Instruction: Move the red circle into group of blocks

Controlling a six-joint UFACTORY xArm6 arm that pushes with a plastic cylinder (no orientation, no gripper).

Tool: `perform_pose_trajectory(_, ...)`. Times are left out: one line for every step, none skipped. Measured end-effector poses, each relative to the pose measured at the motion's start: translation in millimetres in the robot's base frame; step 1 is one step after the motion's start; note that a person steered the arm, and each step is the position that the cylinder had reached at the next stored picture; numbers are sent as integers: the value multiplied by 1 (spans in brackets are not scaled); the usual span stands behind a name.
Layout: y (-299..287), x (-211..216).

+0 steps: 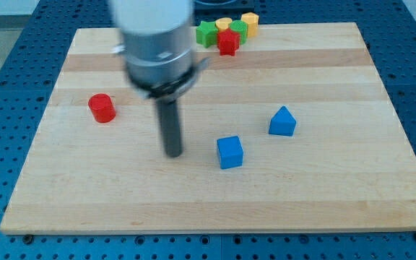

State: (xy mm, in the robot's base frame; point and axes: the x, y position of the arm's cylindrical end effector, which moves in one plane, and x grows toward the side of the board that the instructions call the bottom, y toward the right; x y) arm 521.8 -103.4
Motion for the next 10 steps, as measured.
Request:
perform_pose_trajectory(-88, 12)
perform_pose_trajectory(-148, -17)
perform_pose_trajectory(-148, -68)
perform_pose_trajectory(-105, -123)
perform_pose_trajectory(-83, -159)
perform_pose_trajectory(-121, -133)
perform_pose_trajectory(-135, -95)
perform_pose_trajectory(-105, -92)
perform_pose_trajectory(-58, -141)
perform_pose_trajectory(-14, -195)
